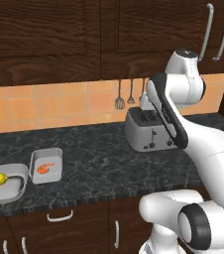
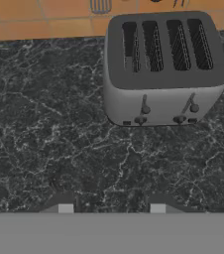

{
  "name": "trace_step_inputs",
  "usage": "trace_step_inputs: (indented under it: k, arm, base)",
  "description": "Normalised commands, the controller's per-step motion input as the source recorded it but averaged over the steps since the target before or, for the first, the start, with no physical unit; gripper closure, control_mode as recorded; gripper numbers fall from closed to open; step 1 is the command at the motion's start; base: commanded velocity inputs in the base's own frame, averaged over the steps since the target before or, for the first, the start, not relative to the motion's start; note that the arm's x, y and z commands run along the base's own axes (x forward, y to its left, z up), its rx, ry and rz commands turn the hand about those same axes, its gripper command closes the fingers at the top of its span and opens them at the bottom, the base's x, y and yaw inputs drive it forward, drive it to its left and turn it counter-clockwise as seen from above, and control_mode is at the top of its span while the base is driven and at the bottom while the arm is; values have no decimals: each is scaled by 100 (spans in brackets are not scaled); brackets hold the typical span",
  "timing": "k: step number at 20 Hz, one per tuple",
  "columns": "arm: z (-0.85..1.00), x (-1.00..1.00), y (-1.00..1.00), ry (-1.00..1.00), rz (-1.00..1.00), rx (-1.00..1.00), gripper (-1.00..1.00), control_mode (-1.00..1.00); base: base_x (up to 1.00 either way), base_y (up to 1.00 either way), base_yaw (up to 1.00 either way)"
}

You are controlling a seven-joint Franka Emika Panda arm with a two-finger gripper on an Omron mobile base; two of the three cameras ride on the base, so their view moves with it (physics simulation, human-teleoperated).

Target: Take the meat container that has the shrimp and place it on the second highest rack of the freezer. Then take the vegetable container that has the mushroom and lemon and place it on the highest rack of the freezer.

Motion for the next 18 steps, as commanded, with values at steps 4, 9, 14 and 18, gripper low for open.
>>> trace_step_inputs:
  k: [4, 9, 14, 18]
  arm:
    - [-21, -23, 17, 2, -8, -2, -100, -100]
    - [-68, -15, 100, 0, -41, -16, -100, -100]
    - [-55, -26, 100, 2, -39, -9, -100, -100]
    - [-20, -31, 90, 1, -42, 1, -100, -100]
  base:
    - [0, 0, 0]
    - [0, 0, 0]
    - [0, 0, 0]
    - [0, 0, 0]
